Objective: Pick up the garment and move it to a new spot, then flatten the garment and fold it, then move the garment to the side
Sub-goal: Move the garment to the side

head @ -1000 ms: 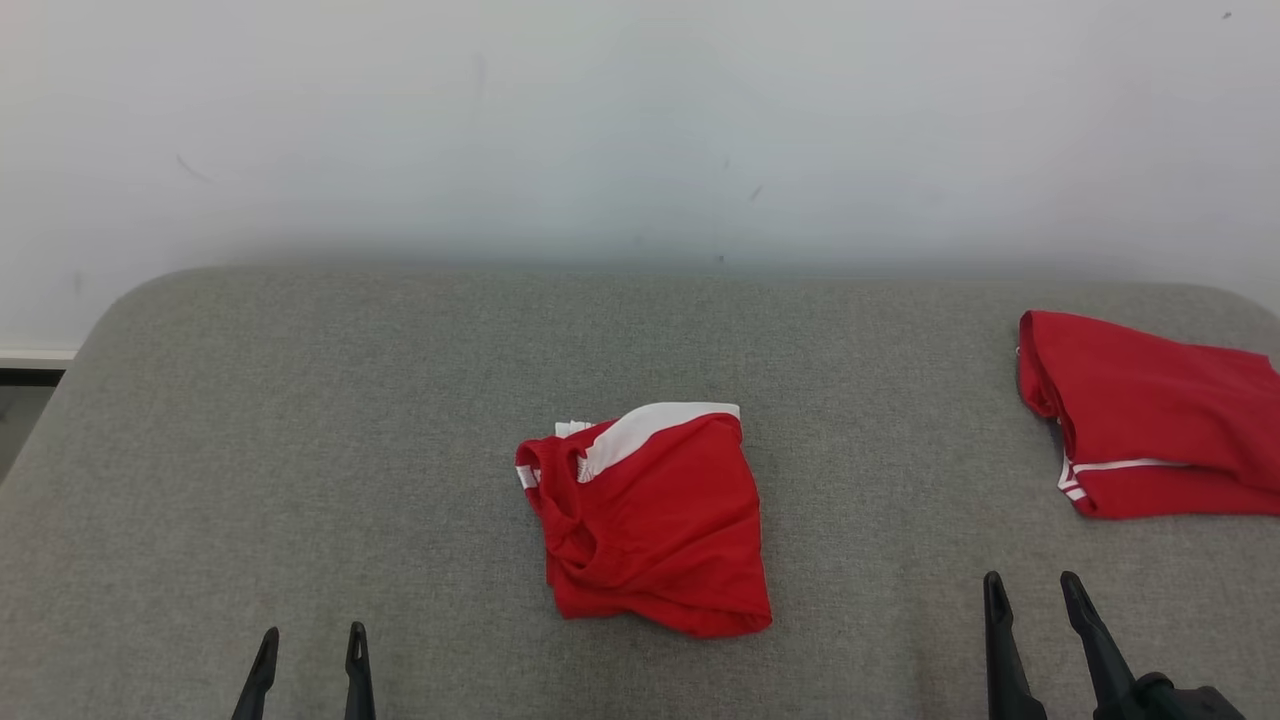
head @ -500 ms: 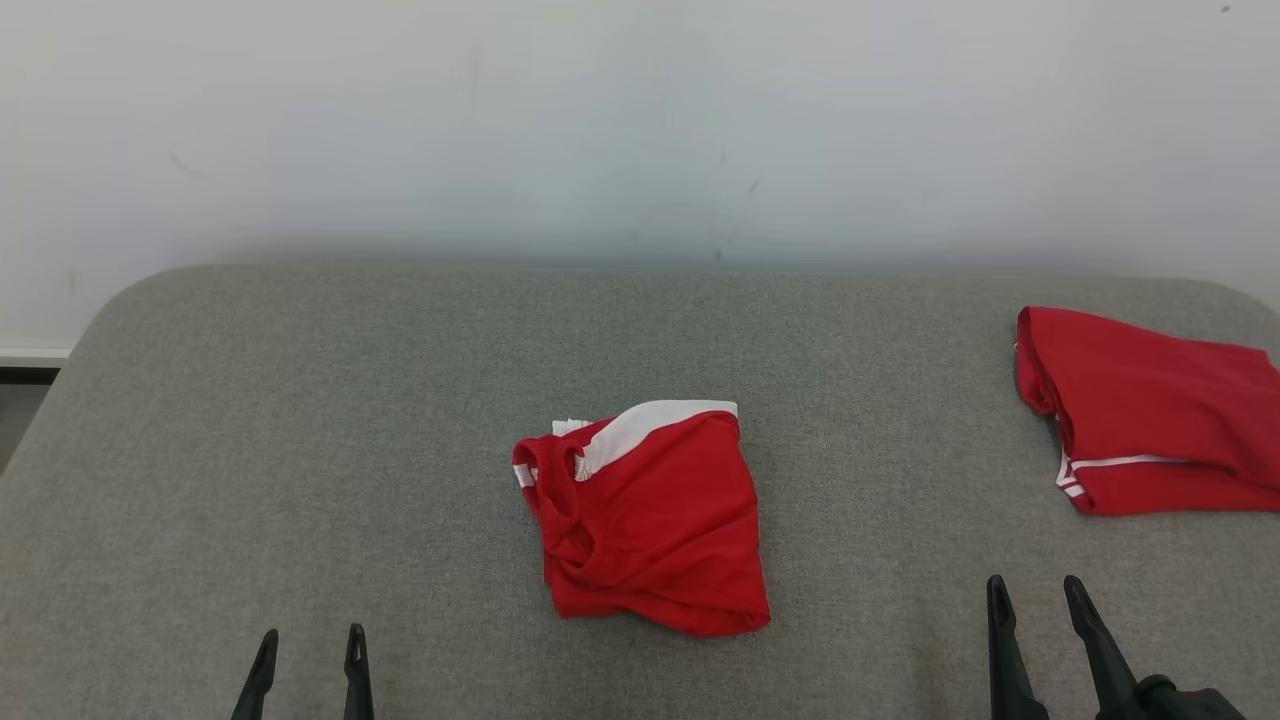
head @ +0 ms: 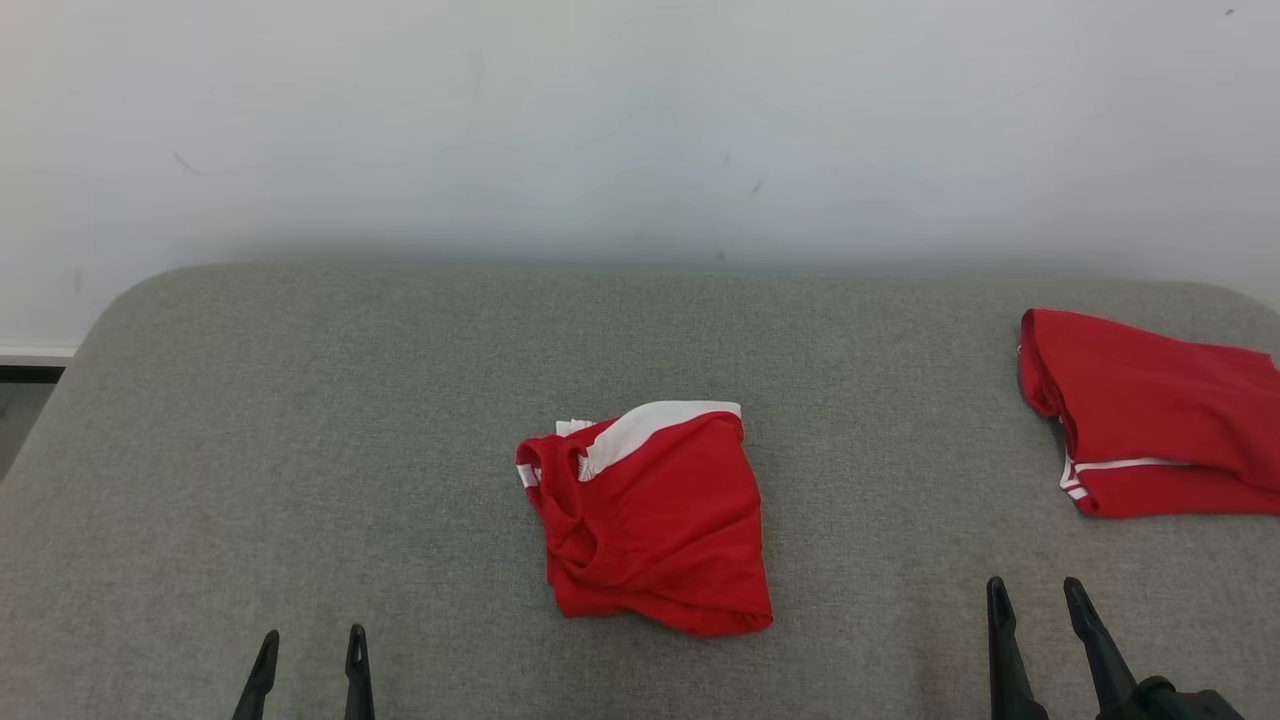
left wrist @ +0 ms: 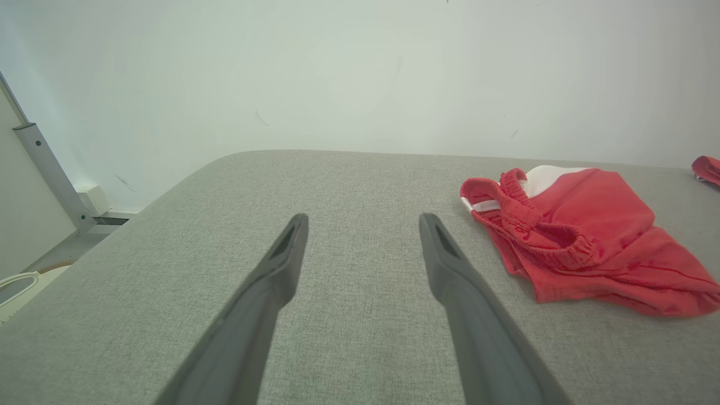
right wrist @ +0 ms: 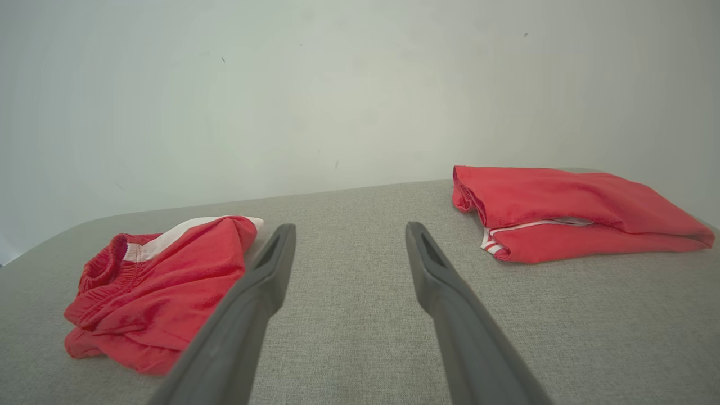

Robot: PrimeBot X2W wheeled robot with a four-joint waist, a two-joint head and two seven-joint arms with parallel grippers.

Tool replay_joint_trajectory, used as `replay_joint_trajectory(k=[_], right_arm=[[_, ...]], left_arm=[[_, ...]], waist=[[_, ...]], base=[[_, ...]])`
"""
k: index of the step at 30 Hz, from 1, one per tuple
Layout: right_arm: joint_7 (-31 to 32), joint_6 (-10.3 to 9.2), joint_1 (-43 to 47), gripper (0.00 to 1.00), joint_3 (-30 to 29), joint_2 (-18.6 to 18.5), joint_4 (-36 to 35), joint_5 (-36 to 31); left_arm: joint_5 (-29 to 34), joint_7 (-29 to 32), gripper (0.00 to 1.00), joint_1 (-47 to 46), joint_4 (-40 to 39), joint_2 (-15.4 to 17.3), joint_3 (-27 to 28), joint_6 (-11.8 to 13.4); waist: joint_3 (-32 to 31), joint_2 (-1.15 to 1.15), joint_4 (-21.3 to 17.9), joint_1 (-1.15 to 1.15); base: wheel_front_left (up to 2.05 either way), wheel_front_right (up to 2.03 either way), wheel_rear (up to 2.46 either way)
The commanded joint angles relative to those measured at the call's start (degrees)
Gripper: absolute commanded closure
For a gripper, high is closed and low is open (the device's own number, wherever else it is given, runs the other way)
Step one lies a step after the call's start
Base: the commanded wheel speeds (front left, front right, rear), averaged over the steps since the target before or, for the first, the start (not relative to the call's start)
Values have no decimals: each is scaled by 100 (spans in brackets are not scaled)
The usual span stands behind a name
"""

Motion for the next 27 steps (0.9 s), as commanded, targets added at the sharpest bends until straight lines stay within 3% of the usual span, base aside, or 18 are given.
replay_joint_trajectory(k=[1,7,15,19,27], right_arm=[[2,3,71,0,-4,-7,-17,-14],[2,3,-73,0,112,-6,20,33],[2,3,-992,0,569,-6,392,-113],[3,3,-1748,0,655,-9,1026,0],[3,3,-3232,0,715,-5,3212,-80]], left_arm=[[-4,-15,0,30,18,3,-2,-11],[-13,-14,0,0,33,3,-2,-20],[-46,-14,0,-112,54,3,-121,-34],[-85,-15,0,-191,78,2,-208,-29],[-205,-14,0,-545,109,2,-504,-7]], waist=[[-4,0,11,0],[8,0,52,0],[113,0,285,0],[222,0,452,0],[616,0,911,0]], base=[[0,0,0],[0,0,0],[0,0,0],[0,0,0],[0,0,0]])
